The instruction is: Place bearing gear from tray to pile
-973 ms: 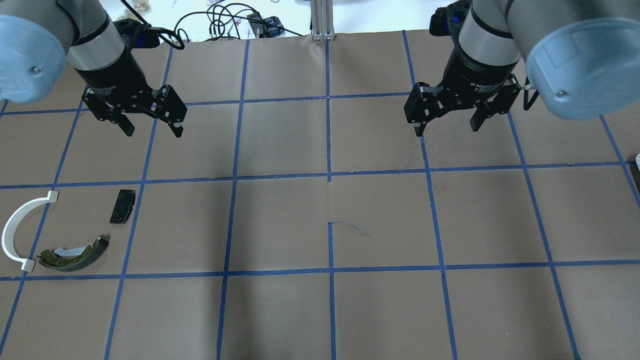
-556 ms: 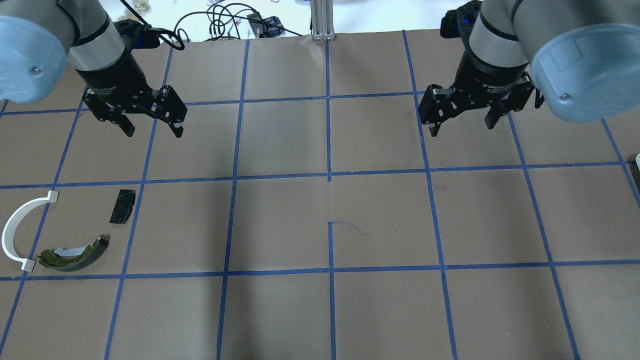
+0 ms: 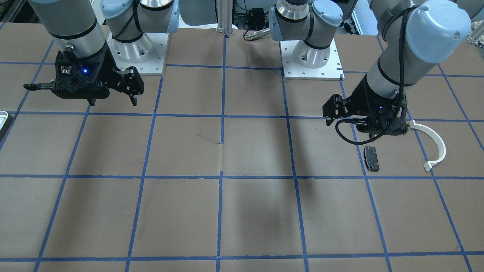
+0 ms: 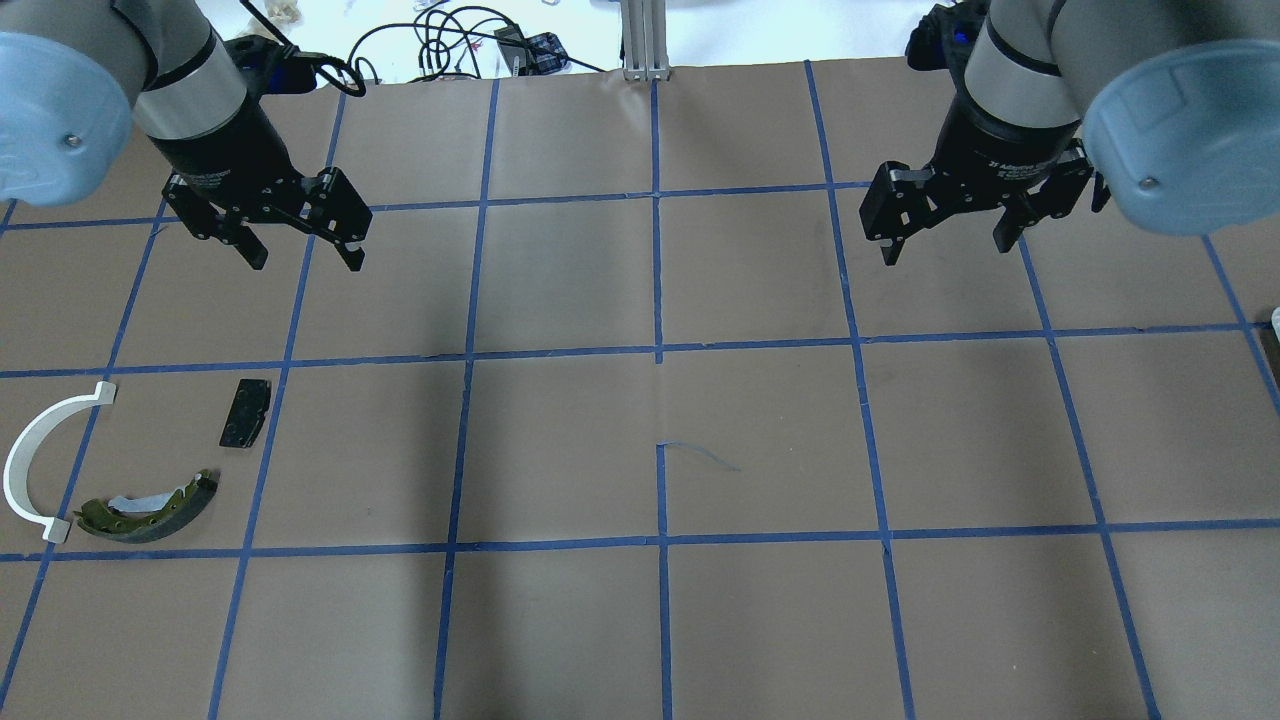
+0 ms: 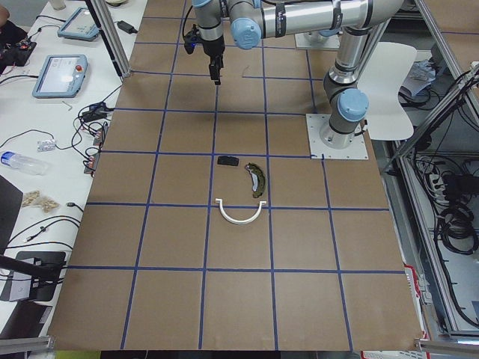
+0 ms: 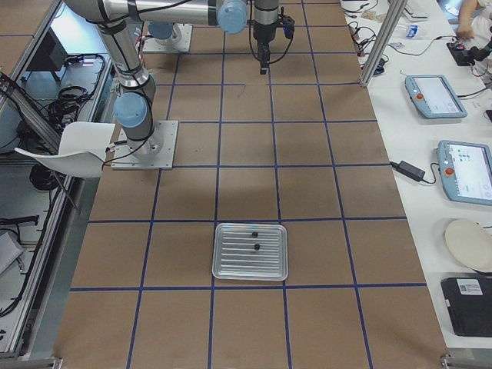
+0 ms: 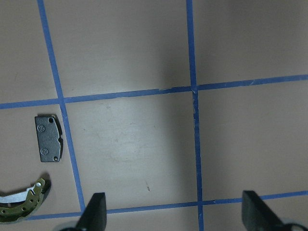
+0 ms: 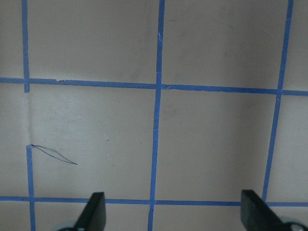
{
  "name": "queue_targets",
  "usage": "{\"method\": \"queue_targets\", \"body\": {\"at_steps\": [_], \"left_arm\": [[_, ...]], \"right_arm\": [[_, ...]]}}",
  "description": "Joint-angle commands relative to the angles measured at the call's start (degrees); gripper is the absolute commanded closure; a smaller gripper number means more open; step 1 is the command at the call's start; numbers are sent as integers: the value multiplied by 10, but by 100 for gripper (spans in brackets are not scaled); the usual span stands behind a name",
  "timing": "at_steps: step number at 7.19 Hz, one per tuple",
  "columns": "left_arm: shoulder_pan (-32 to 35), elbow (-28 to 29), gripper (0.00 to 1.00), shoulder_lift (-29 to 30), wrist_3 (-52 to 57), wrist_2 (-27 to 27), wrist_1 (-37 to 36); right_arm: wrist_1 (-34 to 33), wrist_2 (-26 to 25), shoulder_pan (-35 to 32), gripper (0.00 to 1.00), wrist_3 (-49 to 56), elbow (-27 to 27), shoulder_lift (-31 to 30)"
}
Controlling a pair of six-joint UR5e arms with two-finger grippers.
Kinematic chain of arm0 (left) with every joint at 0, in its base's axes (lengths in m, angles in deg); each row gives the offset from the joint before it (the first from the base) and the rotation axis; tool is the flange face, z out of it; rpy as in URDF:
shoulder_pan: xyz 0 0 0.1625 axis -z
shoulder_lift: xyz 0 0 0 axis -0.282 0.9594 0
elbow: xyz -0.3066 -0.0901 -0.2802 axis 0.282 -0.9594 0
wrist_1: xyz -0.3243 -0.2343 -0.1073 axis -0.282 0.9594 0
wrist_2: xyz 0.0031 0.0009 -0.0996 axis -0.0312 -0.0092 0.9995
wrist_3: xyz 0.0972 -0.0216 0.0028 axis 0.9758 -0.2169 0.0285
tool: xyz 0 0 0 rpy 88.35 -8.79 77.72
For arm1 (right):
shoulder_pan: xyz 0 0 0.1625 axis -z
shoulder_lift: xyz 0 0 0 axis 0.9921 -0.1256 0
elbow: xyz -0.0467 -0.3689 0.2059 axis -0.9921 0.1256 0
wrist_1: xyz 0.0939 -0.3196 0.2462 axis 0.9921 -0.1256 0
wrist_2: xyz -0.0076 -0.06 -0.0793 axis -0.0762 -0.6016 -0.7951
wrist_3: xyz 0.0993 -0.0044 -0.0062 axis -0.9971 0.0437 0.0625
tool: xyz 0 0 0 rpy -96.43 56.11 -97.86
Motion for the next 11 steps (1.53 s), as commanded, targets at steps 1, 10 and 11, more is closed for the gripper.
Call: {"method": "queue_targets", "body": {"at_steps": [1, 10, 11], "left_arm": [[1, 5, 0, -1, -2, 6, -1], [7, -7, 0, -49, -2, 5, 27], [5, -7, 0, -42, -3, 2, 23]], "right_arm": [[-3, -11, 9, 0, 7, 5, 2], [-366, -53, 545, 0, 576, -73, 231], [-367, -47, 557, 3, 581, -80, 247]]}}
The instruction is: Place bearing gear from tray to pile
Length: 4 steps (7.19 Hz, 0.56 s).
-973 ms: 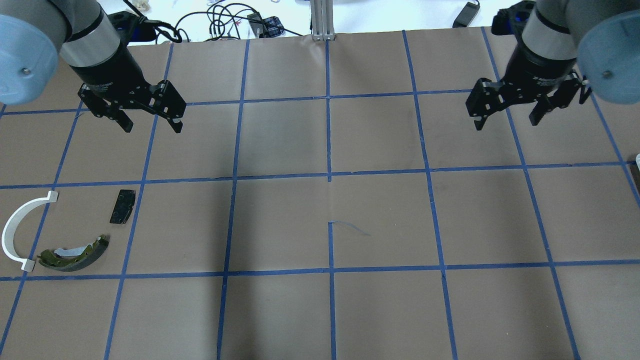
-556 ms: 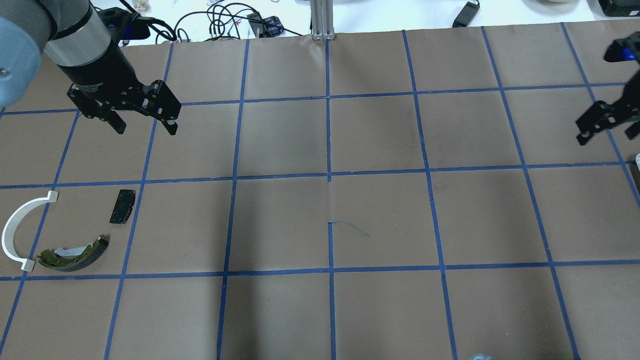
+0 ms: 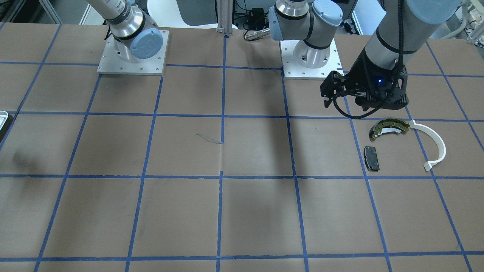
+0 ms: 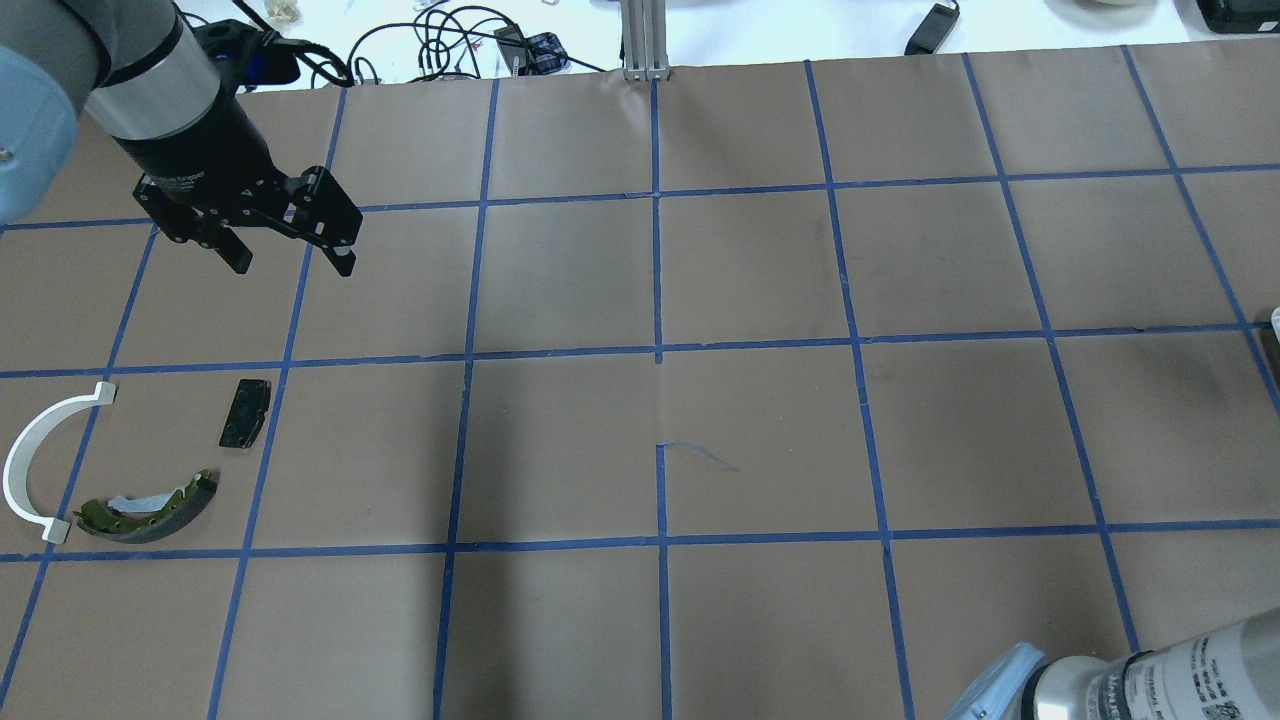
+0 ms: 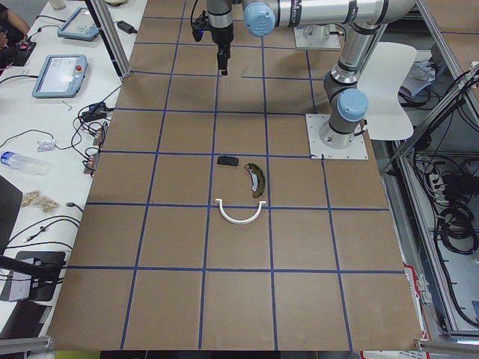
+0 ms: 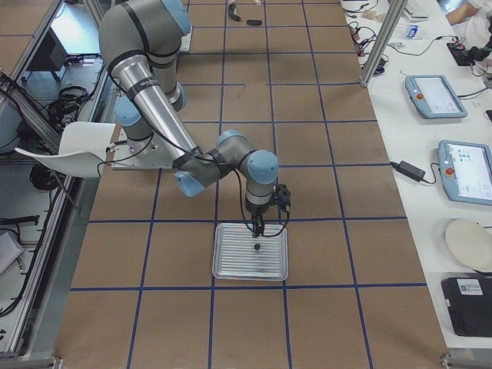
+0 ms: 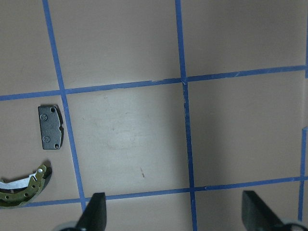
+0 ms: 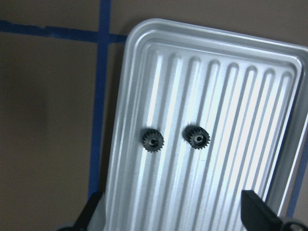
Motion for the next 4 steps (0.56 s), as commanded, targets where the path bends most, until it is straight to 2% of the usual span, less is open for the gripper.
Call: {"method": "queue_targets", "body": {"at_steps": [1, 2, 4], "left_arm": [[-5, -2, 0, 8, 1, -2, -5], [-8, -1, 0, 8, 1, 1, -7], [-8, -9, 0, 19, 2, 1, -18]], "right_arm": [[-26, -5, 20, 8, 9, -7, 28], [-24, -3, 20, 14, 9, -7, 29], [-28, 44, 20, 14, 6, -8, 35]]}}
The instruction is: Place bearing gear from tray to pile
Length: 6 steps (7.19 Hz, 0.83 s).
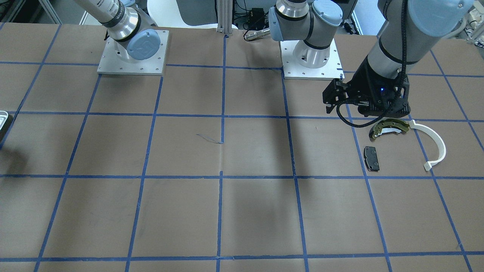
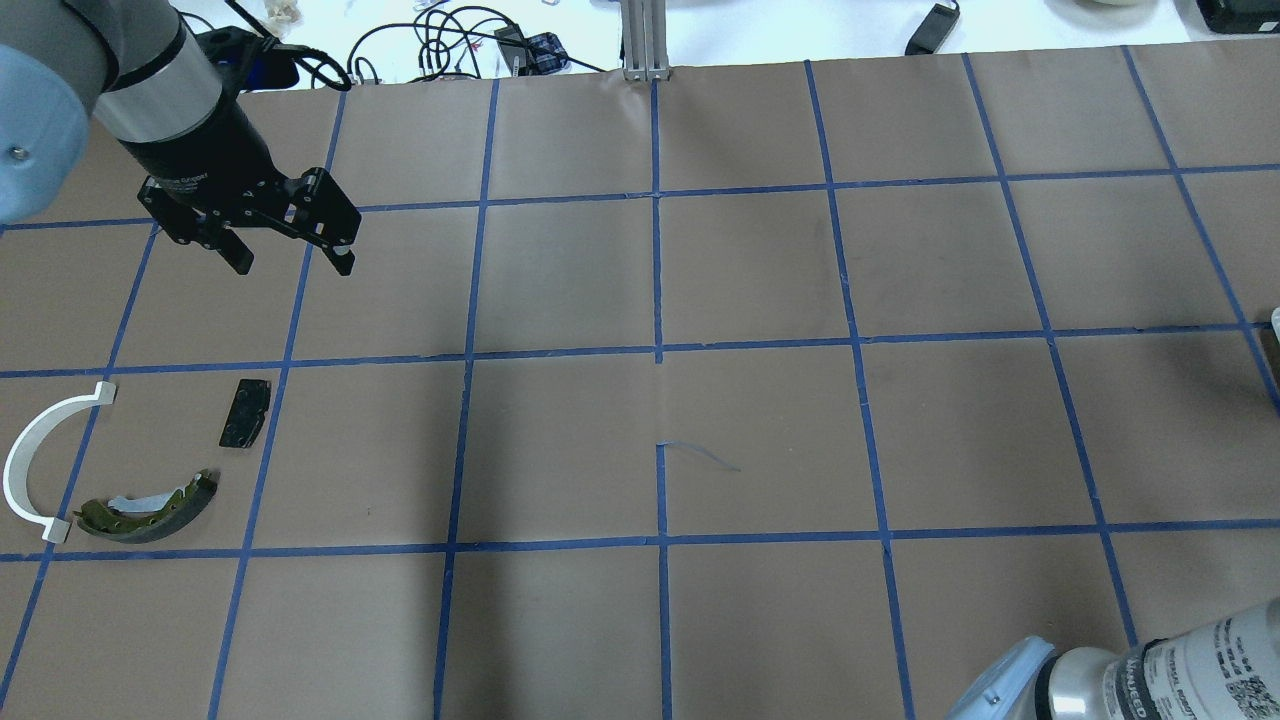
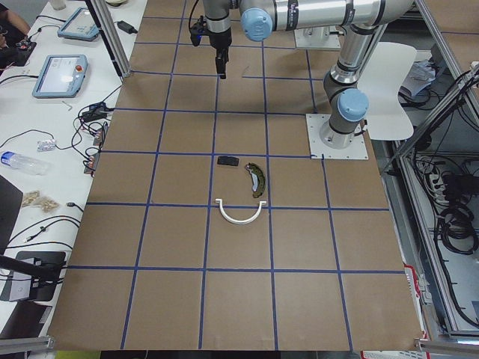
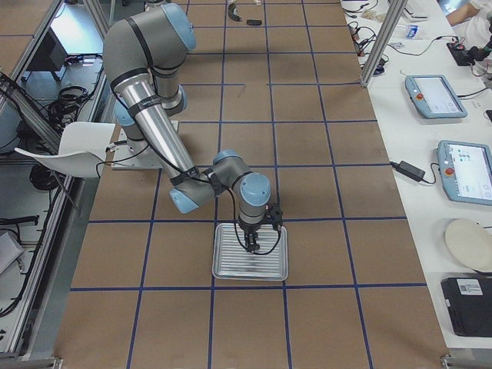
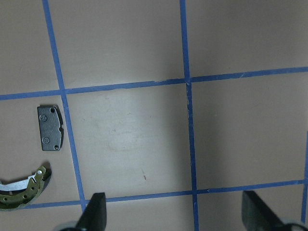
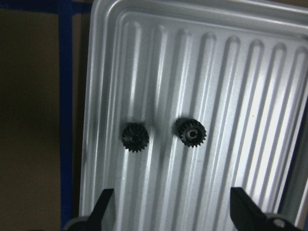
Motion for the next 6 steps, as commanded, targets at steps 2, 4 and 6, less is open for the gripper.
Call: {"method": "queue_targets", "body": {"at_steps": [2, 4, 6], "left_arm": [[-1, -4, 0, 11, 0, 0, -14], [-1, -5, 0, 18, 0, -3, -27], [-5, -7, 0, 18, 0, -5, -30]], "right_arm": [[-7, 41, 0, 18, 3, 3, 33], [-6, 41, 0, 27, 4, 3, 32], [-3, 43, 0, 33, -2, 1, 31]]}}
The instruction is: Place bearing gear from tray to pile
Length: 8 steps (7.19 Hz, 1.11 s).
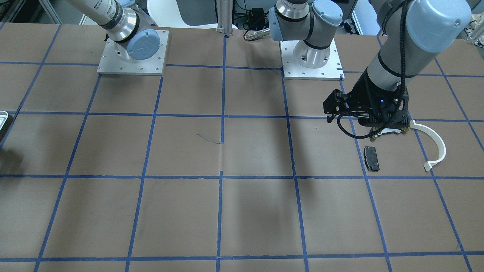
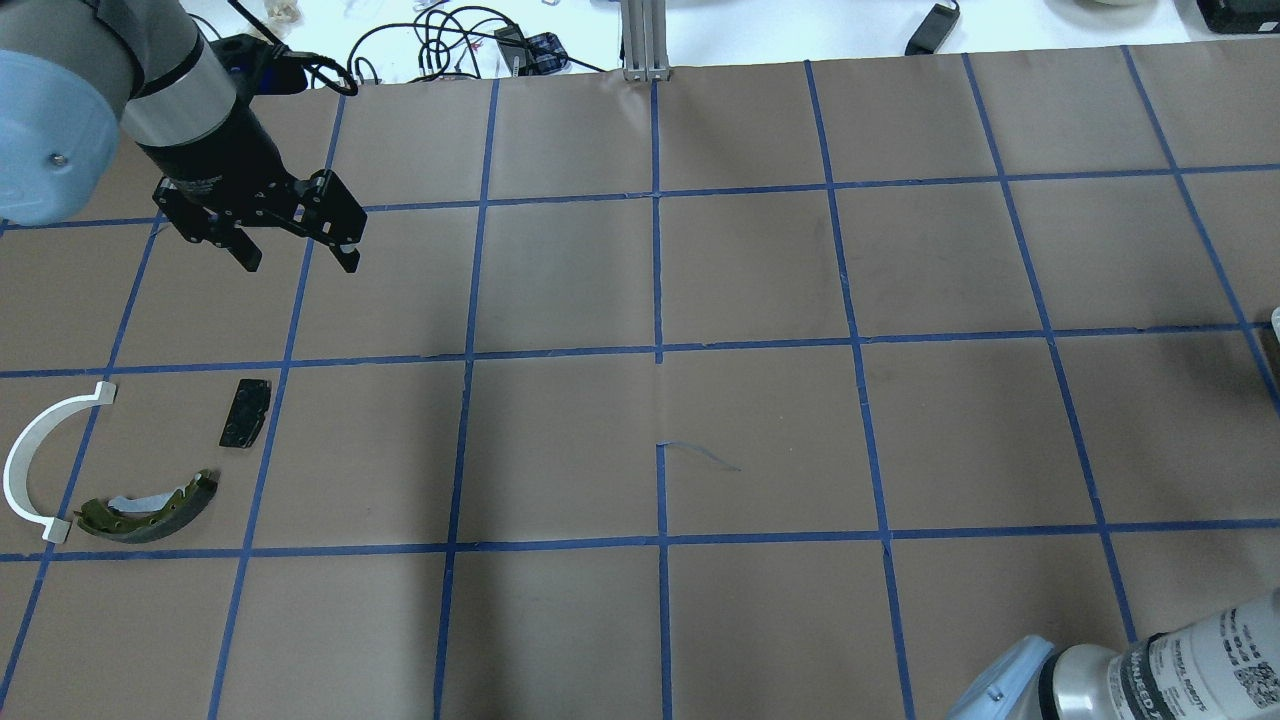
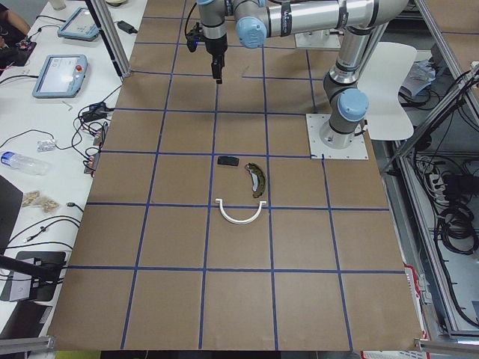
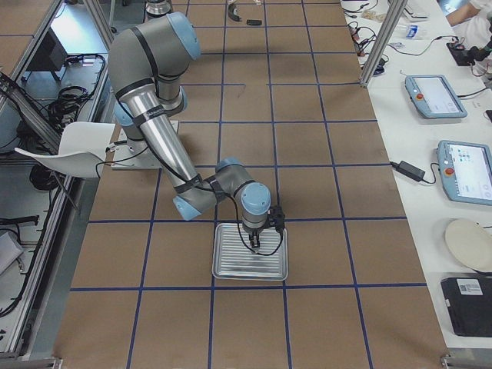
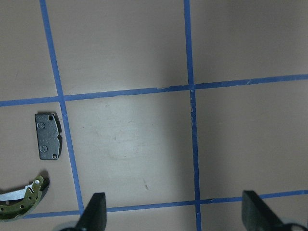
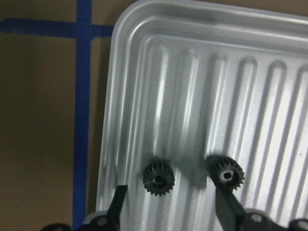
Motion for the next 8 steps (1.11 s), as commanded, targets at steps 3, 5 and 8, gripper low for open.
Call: {"method": "queue_targets", "body": {"at_steps": [3, 5, 8], "left_arm": [[-1, -3, 0, 1, -3, -3, -23], [-2, -5, 0, 3, 0, -2, -24], [-2, -4, 0, 7, 0, -2, -33]], "right_arm": [[0, 18, -3, 41, -2, 0, 0], [0, 18, -3, 58, 1, 1, 1], [0, 18, -3, 71, 4, -1, 5]]}}
